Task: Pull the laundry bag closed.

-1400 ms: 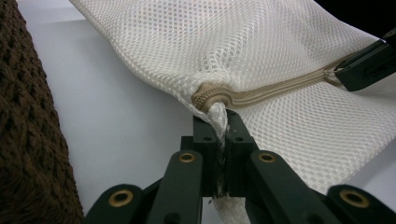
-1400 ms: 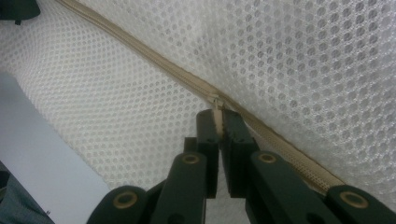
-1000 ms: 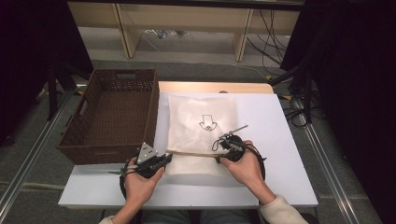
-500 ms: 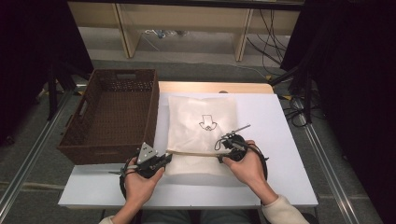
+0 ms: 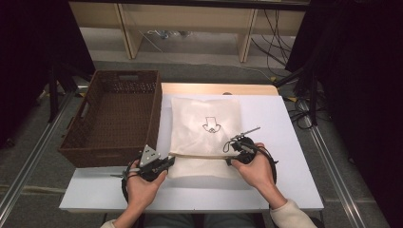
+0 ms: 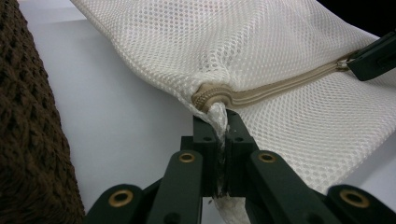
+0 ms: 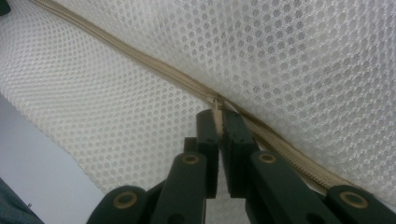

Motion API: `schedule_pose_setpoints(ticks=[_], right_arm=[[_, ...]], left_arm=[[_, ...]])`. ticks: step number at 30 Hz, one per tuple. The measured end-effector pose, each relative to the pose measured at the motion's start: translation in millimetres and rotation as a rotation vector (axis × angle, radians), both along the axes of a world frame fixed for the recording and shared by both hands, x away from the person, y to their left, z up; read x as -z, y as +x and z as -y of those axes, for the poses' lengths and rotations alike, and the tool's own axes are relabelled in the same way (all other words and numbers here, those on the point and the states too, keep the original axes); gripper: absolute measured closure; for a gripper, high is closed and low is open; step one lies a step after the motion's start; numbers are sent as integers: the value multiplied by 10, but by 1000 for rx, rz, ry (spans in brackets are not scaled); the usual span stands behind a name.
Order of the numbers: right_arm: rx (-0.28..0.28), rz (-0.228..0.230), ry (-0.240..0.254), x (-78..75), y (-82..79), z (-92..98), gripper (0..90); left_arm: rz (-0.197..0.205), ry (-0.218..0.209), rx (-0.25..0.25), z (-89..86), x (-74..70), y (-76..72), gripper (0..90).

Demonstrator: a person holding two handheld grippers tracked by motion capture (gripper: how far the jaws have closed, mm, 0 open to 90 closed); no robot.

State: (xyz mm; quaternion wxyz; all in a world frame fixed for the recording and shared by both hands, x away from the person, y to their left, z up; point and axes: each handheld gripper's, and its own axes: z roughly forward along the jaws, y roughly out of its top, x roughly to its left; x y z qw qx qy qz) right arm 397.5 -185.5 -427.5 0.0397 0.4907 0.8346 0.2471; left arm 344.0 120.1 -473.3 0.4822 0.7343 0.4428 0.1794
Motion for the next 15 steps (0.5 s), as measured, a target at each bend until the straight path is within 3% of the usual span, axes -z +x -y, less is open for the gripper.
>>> schedule_pose_setpoints(ticks=[15], right_arm=[[11, 11, -10, -9, 1, 91, 879]], left_arm=[[-5, -8, -6, 1, 4, 1, 861]])
